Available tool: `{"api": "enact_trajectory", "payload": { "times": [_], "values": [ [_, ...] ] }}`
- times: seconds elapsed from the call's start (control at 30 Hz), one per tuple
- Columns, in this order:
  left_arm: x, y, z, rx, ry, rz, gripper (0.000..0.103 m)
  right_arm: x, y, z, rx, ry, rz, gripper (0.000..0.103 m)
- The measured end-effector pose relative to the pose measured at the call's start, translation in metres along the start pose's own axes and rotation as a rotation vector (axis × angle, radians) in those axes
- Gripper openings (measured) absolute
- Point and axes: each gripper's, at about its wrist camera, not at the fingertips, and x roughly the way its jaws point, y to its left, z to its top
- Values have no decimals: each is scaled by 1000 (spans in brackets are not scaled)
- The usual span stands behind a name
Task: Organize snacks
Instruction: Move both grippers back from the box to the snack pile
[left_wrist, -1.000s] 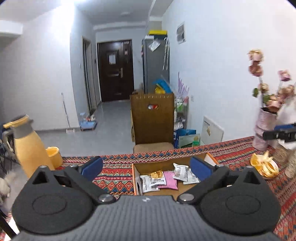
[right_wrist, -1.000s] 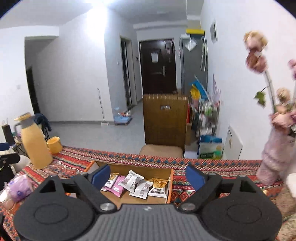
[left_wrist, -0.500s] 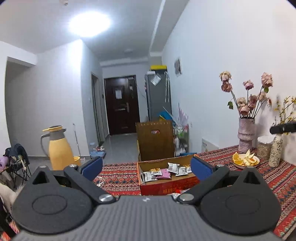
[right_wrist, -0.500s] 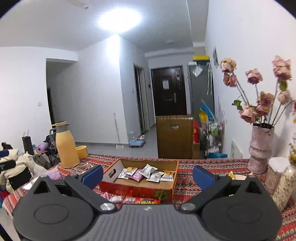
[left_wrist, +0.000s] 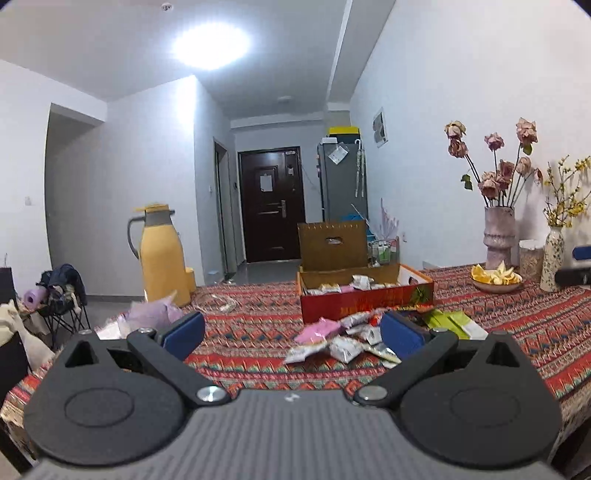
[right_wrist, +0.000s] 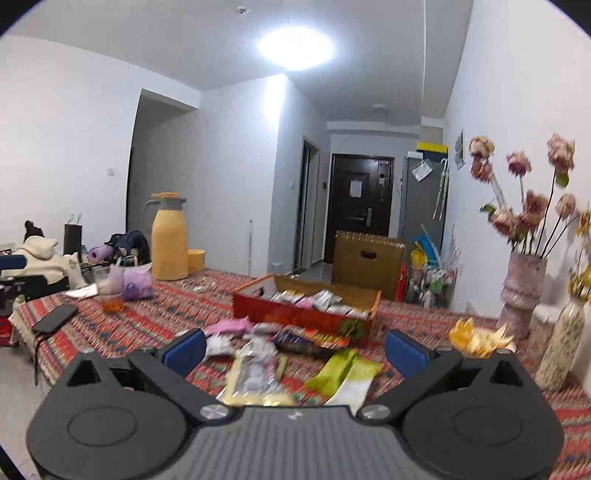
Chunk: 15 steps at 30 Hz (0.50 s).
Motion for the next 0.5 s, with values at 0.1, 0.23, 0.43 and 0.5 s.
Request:
{"api": "enact_trajectory", "payload": {
  "times": [0.1, 0.23, 0.43, 0.5],
  "values": [
    [16, -2, -12, 2, 56, -3, 103, 9, 18, -25, -34, 6, -5, 103],
    [32, 1, -30, -19, 129, -14, 103, 31, 41, -53, -62, 80, 9, 103],
    [55, 11, -49, -23, 207, 4, 103, 63, 50, -70, 8, 160, 102, 102],
    [65, 15, -51, -45, 228, -2, 103, 73, 50, -71, 0, 171, 104, 101]
  ]
}}
